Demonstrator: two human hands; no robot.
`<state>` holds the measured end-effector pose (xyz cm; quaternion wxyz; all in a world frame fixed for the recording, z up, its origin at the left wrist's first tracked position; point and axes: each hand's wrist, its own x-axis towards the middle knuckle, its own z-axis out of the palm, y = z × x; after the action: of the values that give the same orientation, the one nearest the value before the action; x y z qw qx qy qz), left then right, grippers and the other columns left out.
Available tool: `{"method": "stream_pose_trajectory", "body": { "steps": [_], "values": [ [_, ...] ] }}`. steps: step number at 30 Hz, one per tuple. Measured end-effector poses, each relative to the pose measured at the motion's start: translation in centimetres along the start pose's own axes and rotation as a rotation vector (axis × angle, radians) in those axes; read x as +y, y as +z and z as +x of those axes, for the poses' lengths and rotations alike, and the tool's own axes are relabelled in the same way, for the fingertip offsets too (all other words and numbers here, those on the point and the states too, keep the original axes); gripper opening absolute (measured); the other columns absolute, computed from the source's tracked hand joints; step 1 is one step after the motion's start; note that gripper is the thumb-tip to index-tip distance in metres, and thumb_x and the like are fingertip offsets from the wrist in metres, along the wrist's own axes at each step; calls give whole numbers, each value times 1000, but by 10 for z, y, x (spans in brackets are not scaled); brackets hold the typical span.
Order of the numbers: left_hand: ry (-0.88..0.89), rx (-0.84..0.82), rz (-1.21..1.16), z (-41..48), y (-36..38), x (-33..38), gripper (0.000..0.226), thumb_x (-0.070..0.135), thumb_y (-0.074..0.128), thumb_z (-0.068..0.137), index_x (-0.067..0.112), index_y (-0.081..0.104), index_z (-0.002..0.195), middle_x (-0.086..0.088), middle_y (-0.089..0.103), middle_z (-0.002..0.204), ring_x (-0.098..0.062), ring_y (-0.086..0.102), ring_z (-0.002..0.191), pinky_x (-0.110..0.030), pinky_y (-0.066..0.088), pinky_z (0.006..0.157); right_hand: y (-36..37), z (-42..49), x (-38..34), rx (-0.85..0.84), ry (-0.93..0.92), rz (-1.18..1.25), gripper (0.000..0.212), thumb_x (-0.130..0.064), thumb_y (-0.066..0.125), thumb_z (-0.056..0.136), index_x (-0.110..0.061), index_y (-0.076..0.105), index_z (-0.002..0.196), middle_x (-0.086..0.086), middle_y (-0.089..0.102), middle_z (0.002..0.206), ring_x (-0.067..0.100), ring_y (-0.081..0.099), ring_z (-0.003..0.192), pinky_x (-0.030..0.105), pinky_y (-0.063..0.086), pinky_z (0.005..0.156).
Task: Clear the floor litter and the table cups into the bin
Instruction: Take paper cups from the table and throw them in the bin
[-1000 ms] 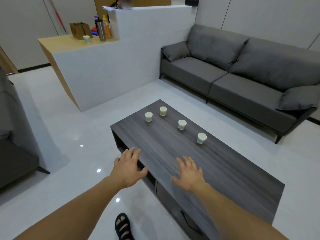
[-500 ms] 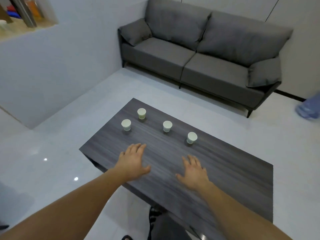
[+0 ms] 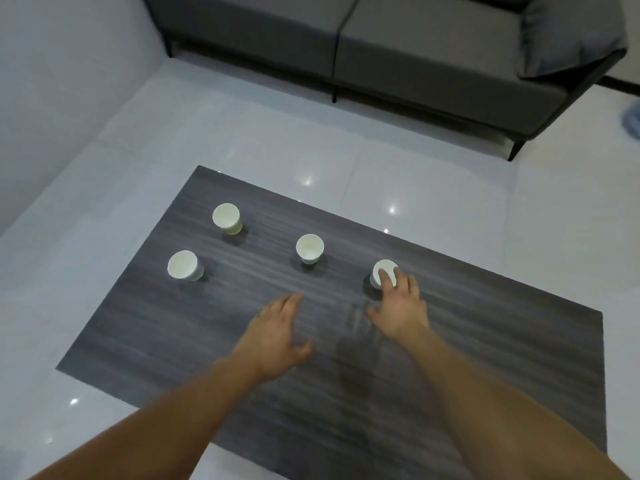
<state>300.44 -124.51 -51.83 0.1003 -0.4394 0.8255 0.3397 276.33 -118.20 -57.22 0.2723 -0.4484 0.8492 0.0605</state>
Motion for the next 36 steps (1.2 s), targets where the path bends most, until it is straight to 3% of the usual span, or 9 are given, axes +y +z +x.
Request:
{"method": "stream_pose_trajectory", "body": {
  "steps": [7, 11, 15, 18, 22, 24, 28, 32, 36],
  "values": [
    [-2, -50, -99, 82, 58, -27, 89, 45, 66, 80, 18, 19, 151, -4, 29, 153, -19, 27, 140, -31, 24, 115, 34, 101, 15, -51, 32, -88, 86, -34, 62, 90, -34, 5, 154, 3, -6, 162, 38, -1, 147, 55, 31, 112],
    [-7, -45, -164, 99, 74, -33, 89, 41, 67, 81, 17, 18, 151, -3, 27, 154, -18, 26, 140, -30, 23, 115, 51, 110, 15, -79, 29, 8, 81, -23, 63, 88, -30, 15, 153, 11, 14, 156, 40, 27, 136, 47, 39, 105],
    [-23, -19, -213, 108, 73, -36, 93, 37, 70, 80, 19, 15, 151, -2, 27, 152, -18, 29, 139, -26, 26, 113, 63, 90, -22, -76, -147, 215, 79, -36, 66, 82, -31, 26, 150, 4, 34, 142, 30, 50, 120, 36, 44, 94],
    [-60, 2, -249, 111, 62, -44, 98, 29, 75, 73, 17, 16, 151, -2, 27, 152, -19, 29, 139, -29, 29, 112, 65, 70, -61, -145, -288, 392, 83, -46, 66, 80, -35, 22, 150, -3, 38, 148, 22, 48, 126, 34, 41, 101],
    [-38, 49, -311, 109, 53, -65, 87, 21, 77, 67, 18, 34, 143, -3, 49, 135, -20, 47, 126, -36, 40, 102, 60, 62, -91, -256, -462, 474, 78, -50, 65, 84, -29, 29, 150, -5, 45, 148, 15, 45, 132, 29, 37, 108],
    [-76, 111, -349, 102, 54, -77, 80, 26, 77, 70, 19, 38, 140, -2, 53, 130, -20, 51, 121, -34, 44, 98, 51, 71, -99, -238, -493, 452, 76, -60, 59, 84, -29, 33, 149, -7, 53, 141, 15, 51, 126, 34, 41, 106],
    [-248, 174, -353, 79, 60, -107, 95, 30, 76, 70, 26, 23, 148, -3, 46, 137, -21, 47, 124, -32, 40, 99, 36, 116, -113, 194, -446, 260, 73, -45, 66, 85, -21, 37, 148, 5, 39, 148, 29, 38, 131, 43, 41, 103],
    [-344, 167, -360, 45, 68, -136, 95, 27, 75, 69, 29, 21, 148, -2, 44, 129, -22, 48, 117, -33, 42, 97, 43, 155, -131, 3, -394, -93, 87, -41, 68, 85, -30, 15, 153, 6, 3, 161, 33, 9, 145, 50, 37, 107],
    [-366, 166, -245, 3, 73, -158, 89, 38, 75, 73, 26, 26, 146, 1, 46, 135, -22, 47, 121, -36, 41, 101, 72, 137, -145, -83, -365, -176, 65, -27, 65, 88, -25, 35, 145, 12, 24, 151, 36, 28, 134, 44, 43, 99]
  ]
}}
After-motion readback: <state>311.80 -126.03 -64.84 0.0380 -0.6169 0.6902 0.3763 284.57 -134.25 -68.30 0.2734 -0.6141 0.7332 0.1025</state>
